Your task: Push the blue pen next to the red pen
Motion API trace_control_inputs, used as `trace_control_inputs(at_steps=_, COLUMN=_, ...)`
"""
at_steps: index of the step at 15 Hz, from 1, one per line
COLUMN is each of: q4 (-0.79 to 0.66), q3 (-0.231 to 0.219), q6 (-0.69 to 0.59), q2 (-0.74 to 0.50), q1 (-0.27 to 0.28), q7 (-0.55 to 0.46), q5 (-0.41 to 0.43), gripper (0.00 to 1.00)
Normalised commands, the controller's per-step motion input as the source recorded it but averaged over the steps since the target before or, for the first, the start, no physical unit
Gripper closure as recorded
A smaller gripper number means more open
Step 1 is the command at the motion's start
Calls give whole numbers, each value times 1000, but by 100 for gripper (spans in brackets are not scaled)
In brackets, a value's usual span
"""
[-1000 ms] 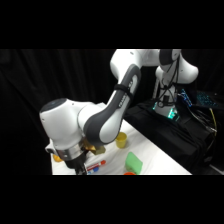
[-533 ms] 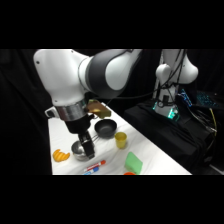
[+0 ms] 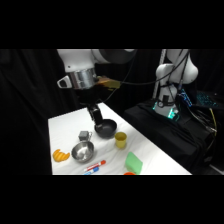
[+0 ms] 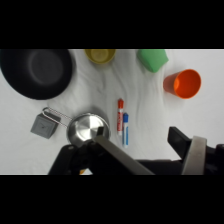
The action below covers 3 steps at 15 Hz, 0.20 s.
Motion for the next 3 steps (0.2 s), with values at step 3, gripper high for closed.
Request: trace_control_inputs(at_steps=3, q4=-363, q3=-44, q6=-94, q2=-473, q1=-47, q7=-168, q5=111, gripper=0)
